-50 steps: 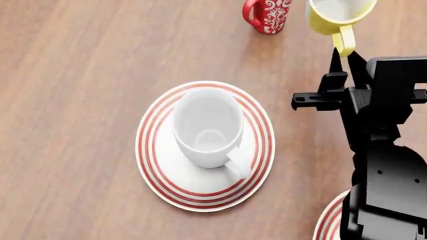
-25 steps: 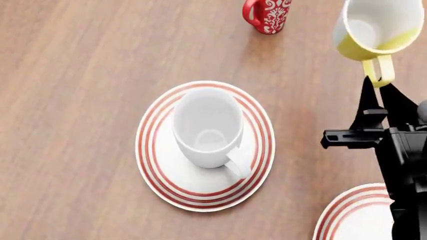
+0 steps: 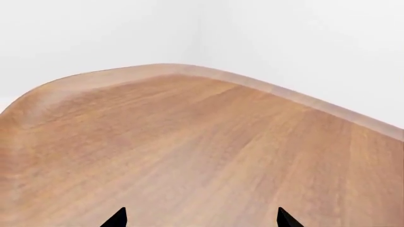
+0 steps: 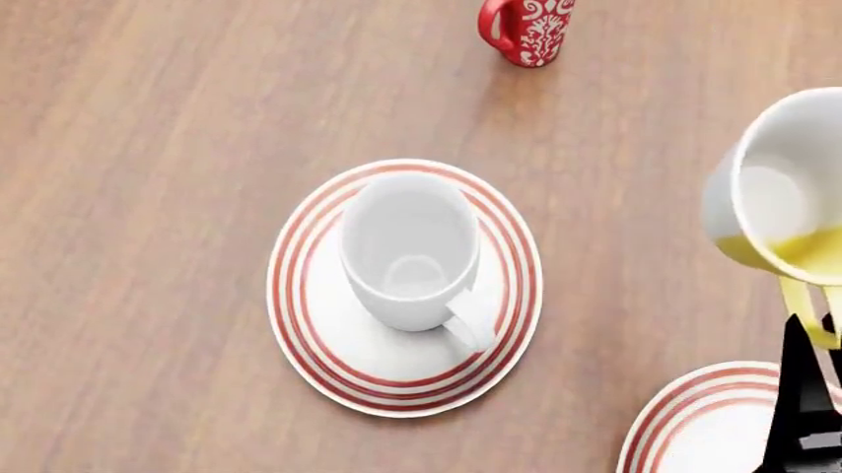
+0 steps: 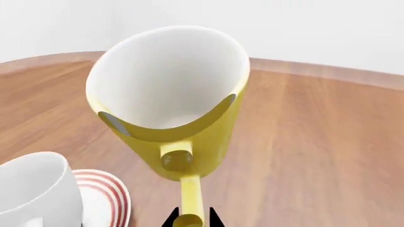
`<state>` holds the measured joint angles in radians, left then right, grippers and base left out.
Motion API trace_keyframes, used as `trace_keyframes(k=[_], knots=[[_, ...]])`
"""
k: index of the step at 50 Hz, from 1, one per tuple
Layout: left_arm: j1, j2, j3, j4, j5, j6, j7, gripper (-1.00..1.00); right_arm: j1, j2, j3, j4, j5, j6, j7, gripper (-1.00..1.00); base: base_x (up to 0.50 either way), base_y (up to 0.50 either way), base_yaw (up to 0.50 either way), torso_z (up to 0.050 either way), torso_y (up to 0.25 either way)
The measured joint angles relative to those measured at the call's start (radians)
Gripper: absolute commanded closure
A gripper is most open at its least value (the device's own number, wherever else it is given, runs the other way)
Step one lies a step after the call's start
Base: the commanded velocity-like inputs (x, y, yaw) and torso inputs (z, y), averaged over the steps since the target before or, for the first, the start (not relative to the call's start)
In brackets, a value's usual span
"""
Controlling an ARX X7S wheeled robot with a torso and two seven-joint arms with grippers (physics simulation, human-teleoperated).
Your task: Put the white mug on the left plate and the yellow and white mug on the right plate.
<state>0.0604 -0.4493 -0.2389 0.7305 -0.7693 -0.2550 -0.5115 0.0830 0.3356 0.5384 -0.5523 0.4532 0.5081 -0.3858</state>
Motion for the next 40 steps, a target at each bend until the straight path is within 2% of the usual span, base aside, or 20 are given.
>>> trace_keyframes(k=[16, 40], knots=[[0.023, -0.017, -0.031, 0.042, -0.032, -0.005, -0.023, -1.0, -0.324, -0.064, 0.211, -0.171, 0.089, -0.045, -0.089, 1.0, 0.0, 0.0, 0.0, 0.0, 0.001], [0.001, -0.041, -0.04, 0.056, -0.06, -0.023, -0.051, -1.0, -0.538, -0.141, 0.312, -0.21, 0.121, -0.118, -0.181, 1.0, 0.0, 0.0, 0.0, 0.0, 0.0]])
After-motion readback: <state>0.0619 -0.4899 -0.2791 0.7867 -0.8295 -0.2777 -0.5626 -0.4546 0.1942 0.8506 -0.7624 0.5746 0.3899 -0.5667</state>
